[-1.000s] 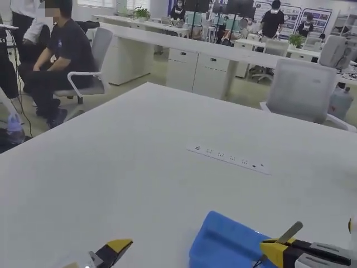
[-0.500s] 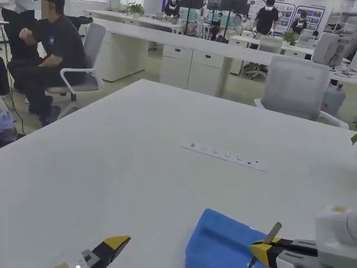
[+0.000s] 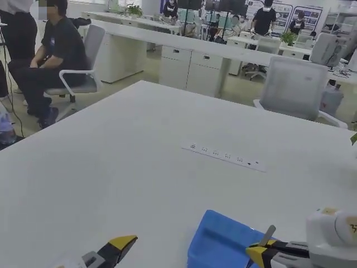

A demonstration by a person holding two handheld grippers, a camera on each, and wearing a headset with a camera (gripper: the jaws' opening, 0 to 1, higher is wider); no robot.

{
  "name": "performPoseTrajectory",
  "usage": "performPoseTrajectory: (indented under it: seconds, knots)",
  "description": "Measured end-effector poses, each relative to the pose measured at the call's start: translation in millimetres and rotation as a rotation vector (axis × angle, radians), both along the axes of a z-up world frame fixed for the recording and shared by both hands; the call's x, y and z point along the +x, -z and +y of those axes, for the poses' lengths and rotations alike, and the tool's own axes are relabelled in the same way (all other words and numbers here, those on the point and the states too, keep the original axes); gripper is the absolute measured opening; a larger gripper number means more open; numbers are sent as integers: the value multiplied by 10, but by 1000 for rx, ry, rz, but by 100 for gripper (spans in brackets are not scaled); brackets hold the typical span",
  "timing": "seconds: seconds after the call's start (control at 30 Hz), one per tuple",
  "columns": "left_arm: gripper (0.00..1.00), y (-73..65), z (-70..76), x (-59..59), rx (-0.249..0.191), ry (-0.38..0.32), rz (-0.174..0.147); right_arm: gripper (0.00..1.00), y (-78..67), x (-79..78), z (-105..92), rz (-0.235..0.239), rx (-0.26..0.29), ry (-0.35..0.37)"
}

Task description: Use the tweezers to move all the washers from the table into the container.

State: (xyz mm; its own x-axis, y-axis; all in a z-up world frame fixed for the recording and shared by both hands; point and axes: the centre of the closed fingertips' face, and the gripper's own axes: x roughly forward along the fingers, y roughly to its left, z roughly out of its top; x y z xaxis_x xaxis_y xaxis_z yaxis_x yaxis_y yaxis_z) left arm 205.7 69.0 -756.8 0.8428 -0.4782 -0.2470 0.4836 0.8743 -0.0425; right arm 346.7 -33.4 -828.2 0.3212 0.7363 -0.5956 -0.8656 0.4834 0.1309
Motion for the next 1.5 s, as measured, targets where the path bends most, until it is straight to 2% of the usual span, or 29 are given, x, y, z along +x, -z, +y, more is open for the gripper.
performPoseTrajectory:
  seconds: [0.3, 0.5, 0.67, 0.87, 1.07, 1.17, 1.5]
  knots:
    - [90, 1, 13, 0, -5, -9, 3, 4, 11, -41, -15, -23, -13, -15]
    - [90, -5, 23, 5, -14, -18, 4, 4, -133, -118, 0, -32, 69, 7]
    - [90, 6, 20, 5, -13, -17, 10, 4, -351, -250, 16, -57, 153, 13]
    - [89, 22, 16, 1, -7, -14, 16, 4, -543, -404, -1, -82, 202, 7]
    - [89, 30, 9, -1, -5, -9, 20, 4, -669, -595, 21, -73, 259, -17]
    - [88, 34, 7, -1, -4, -8, 23, 4, -633, -683, 41, -49, 277, -32]
    - [88, 38, 14, -1, -1, -10, 25, 4, -227, -942, 87, 68, 220, -64]
